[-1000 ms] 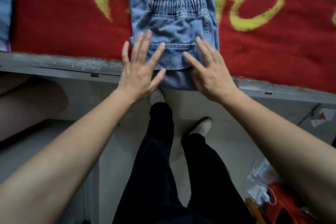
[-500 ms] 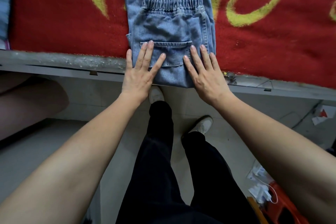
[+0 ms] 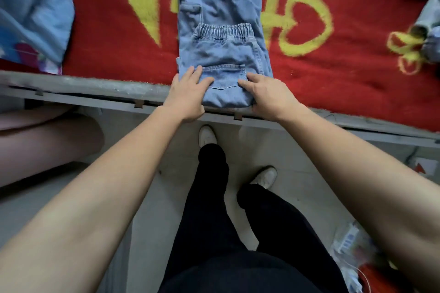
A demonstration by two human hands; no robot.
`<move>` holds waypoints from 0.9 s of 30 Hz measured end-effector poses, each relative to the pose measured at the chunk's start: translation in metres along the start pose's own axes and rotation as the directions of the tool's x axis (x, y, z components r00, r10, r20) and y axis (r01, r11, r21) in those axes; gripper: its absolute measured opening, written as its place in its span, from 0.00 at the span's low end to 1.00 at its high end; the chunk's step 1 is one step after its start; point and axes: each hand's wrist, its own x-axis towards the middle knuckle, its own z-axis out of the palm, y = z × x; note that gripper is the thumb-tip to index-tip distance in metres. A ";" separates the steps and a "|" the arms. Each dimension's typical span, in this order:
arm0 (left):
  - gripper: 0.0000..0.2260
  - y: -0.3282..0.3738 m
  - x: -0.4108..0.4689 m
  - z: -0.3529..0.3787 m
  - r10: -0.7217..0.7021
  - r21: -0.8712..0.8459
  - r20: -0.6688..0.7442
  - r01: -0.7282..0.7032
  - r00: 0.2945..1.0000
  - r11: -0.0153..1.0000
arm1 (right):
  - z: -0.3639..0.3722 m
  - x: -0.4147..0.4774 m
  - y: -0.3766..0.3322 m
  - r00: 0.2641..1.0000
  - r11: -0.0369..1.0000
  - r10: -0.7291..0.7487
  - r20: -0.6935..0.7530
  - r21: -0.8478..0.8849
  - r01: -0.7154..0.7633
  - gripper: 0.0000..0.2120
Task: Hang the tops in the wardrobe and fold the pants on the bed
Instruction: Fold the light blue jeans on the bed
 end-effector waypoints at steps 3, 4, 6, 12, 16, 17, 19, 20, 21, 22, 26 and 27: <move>0.32 0.011 -0.026 -0.014 0.005 -0.088 -0.036 -0.008 0.999 0.996 | -0.022 -0.024 0.000 1.000 0.997 0.024 -0.005 0.069 -0.024 0.28; 0.30 0.017 -0.036 -0.016 0.005 -0.118 -0.051 -0.011 0.999 0.993 | -0.026 -0.034 -0.002 1.000 0.996 0.022 0.013 0.085 -0.023 0.28; 0.27 0.029 -0.055 -0.015 -0.001 -0.159 -0.037 -0.005 0.999 0.987 | -0.029 -0.053 -0.004 0.998 0.995 0.003 0.070 0.103 -0.010 0.28; 0.19 0.036 -0.078 -0.020 0.047 -0.266 0.133 -0.010 0.990 0.964 | -0.043 -0.082 -0.002 0.972 0.980 -0.048 0.230 0.199 0.001 0.11; 0.14 0.004 -0.049 -0.069 -0.041 -0.473 0.128 0.098 0.991 0.876 | -0.092 -0.048 0.012 0.980 0.940 0.057 0.190 0.320 -0.116 0.08; 0.13 -0.006 -0.038 -0.084 -0.045 -0.511 0.088 0.084 0.995 0.855 | -0.105 -0.036 0.017 0.985 0.922 0.095 0.141 0.360 -0.140 0.10; 0.13 -0.024 -0.016 -0.112 -0.069 -0.616 0.007 0.058 0.998 0.785 | -0.127 -0.011 0.025 0.986 0.911 0.169 0.003 0.382 -0.157 0.12; 0.13 -0.032 -0.002 -0.123 -0.093 -0.664 -0.028 0.051 0.995 0.746 | -0.136 0.003 0.029 0.976 0.905 0.213 -0.055 0.386 -0.176 0.12; 0.14 -0.040 0.013 -0.132 -0.117 -0.692 -0.065 0.040 0.991 0.720 | -0.144 0.017 0.033 0.960 0.894 0.265 -0.093 0.397 -0.209 0.10; 0.15 -0.047 0.029 -0.139 -0.142 -0.702 -0.106 0.027 0.984 0.712 | -0.150 0.032 0.037 0.939 0.876 0.321 -0.126 0.416 -0.243 0.08; 0.18 -0.063 0.085 -0.143 -0.367 -0.717 -0.333 0.020 0.869 0.697 | -0.158 0.092 0.047 0.842 0.798 0.490 -0.227 0.505 -0.328 0.18; 0.19 -0.064 0.092 -0.138 -0.429 -0.710 -0.393 0.028 0.813 0.703 | -0.154 0.104 0.049 0.828 0.800 0.507 -0.239 0.488 -0.349 0.23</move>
